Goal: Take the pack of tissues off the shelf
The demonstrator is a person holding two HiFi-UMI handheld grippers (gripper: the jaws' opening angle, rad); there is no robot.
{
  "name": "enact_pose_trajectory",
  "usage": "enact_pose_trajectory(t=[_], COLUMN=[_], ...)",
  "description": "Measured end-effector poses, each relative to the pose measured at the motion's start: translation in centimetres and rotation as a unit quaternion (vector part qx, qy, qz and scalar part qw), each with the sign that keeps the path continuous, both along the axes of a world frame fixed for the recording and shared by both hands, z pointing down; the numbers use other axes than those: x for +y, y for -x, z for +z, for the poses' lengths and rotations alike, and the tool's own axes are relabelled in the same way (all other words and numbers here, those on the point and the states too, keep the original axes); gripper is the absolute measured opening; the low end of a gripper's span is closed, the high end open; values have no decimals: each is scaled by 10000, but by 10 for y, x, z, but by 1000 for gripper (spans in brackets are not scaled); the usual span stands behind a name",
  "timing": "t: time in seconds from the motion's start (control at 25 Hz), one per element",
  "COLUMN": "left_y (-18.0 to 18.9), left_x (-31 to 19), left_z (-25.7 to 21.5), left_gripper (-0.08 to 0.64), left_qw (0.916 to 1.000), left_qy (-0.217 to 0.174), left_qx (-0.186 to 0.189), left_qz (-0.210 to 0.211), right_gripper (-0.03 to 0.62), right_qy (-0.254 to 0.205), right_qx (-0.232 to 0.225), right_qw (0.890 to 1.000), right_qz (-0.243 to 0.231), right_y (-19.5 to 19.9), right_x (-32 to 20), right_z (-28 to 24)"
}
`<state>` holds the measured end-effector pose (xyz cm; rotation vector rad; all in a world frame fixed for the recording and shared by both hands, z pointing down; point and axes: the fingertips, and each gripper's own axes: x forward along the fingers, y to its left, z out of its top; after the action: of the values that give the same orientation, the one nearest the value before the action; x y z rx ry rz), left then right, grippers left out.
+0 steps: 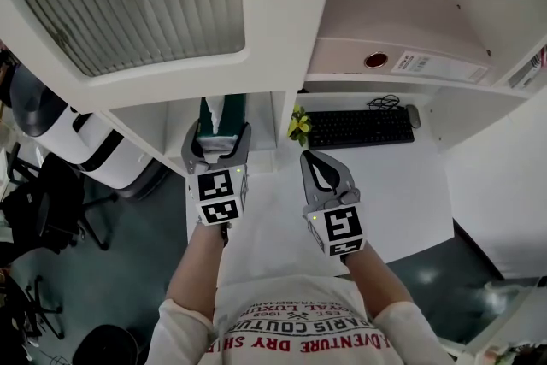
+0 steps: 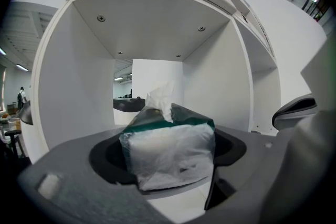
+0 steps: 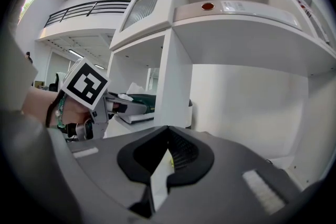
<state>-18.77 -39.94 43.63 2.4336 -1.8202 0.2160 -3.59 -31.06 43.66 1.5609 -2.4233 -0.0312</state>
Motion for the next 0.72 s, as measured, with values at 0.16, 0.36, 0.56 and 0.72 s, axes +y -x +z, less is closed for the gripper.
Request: enact_pose_trajectory(t=[0.16,0.36,0.56,0.72], left_y=[2,3,5,5], left_x=[12,41,84,124], left_z=[-7,-26,-42,-46], left_gripper=[400,402,403,405], left_qw=[10000,9994,9987,9984], left_qy=[-73,-326,-476,-461], left_qx=[8,-21,-50,58], left_qz=[10,104,152,326], right_gripper=[2,2,2,2], right_qy=[-41,-119,-225,-294], right_qx=[15,8,-64,-303], right_qw=[10000,9999,9997,9987], right_qz=[14,-5,-117,-292], right_y=[-3,-5,-7,-6], right_x=[9,28,53,77], right_z=[-3,-8,-14,-23])
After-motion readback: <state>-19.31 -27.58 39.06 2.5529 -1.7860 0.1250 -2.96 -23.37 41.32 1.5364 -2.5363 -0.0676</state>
